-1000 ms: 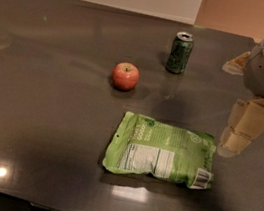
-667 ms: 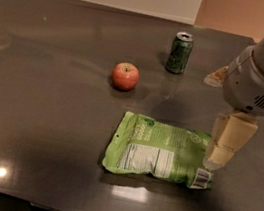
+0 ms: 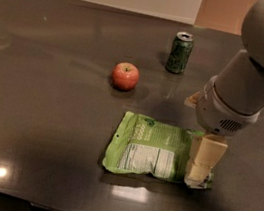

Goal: Pick green rice chip bag

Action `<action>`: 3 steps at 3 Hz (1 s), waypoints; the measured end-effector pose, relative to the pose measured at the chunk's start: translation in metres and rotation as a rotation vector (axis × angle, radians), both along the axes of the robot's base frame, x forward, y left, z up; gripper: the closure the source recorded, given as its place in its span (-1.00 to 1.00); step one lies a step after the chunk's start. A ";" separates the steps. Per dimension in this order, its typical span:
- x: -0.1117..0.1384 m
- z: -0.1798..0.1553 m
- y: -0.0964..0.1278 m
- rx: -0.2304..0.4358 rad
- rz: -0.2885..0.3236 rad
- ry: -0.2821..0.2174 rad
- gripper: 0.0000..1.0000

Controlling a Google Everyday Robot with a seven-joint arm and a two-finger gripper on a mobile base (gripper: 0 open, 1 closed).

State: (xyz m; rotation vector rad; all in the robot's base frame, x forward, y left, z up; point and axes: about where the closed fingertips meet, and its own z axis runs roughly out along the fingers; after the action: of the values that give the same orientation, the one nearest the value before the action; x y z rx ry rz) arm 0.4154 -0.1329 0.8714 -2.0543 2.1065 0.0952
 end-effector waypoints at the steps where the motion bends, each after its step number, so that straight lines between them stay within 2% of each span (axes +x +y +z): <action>1: 0.003 -0.018 0.001 -0.013 0.001 0.017 -1.00; 2: 0.001 -0.026 0.003 -0.019 0.012 0.039 -0.66; 3: -0.002 -0.025 0.004 -0.020 0.029 0.062 -0.20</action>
Offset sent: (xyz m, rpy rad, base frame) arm 0.0000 0.0037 -0.0382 -0.0256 0.0769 0.0251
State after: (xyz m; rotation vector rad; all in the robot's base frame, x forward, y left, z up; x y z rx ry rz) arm 0.4137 -0.1288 0.8463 -2.1200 2.1218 0.1441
